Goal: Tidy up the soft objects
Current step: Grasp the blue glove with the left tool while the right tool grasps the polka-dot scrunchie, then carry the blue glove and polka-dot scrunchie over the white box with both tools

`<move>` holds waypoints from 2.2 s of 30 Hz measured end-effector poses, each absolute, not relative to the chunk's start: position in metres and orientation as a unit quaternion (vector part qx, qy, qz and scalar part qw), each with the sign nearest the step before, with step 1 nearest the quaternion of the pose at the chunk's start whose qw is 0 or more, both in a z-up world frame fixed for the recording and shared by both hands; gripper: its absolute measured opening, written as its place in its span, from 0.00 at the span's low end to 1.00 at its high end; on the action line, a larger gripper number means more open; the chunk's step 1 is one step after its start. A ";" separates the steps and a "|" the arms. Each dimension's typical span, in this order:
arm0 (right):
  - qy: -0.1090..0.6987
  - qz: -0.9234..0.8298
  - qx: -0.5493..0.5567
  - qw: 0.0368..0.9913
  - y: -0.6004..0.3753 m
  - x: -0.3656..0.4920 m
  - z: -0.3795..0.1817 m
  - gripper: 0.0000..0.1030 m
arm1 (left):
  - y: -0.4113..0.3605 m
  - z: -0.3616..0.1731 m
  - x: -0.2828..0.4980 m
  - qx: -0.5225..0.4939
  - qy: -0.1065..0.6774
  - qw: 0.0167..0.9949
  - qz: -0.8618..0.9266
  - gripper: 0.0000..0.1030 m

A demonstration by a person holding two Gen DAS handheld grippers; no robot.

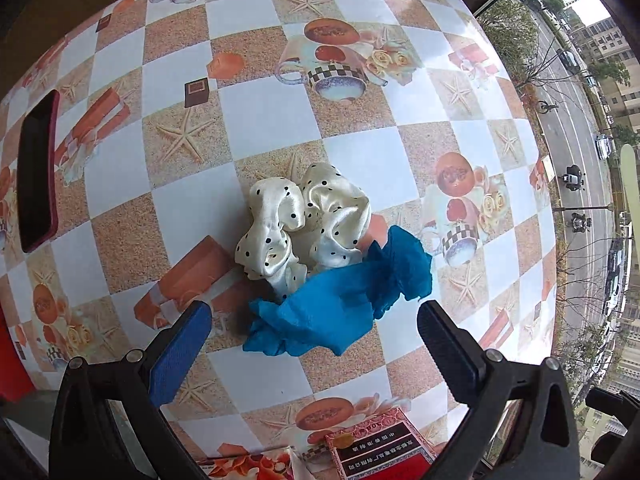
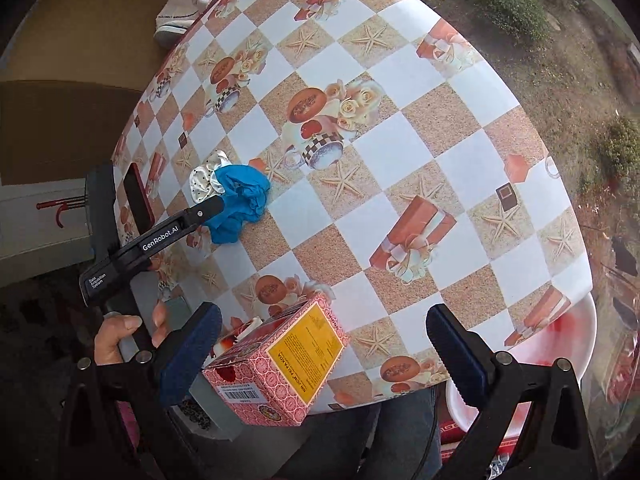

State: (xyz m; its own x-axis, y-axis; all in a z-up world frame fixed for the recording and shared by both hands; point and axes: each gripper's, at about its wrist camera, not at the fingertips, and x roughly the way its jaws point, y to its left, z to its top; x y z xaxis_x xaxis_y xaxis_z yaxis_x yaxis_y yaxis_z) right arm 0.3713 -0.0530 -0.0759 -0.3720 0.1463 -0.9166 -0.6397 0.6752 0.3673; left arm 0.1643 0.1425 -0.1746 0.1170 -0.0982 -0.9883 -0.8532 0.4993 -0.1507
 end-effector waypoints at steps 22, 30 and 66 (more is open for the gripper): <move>0.596 0.520 -0.387 0.474 0.156 0.250 -0.203 1.00 | 0.113 -0.139 0.031 -0.409 0.560 0.592 0.410 1.00; 0.574 0.523 -0.407 0.481 0.146 0.254 -0.204 0.30 | 0.118 -0.161 0.075 -0.395 0.579 0.598 0.389 0.99; 0.552 0.571 -0.260 0.549 -0.050 0.207 -0.012 0.29 | 0.010 -0.051 0.012 -0.325 0.530 0.691 0.368 0.13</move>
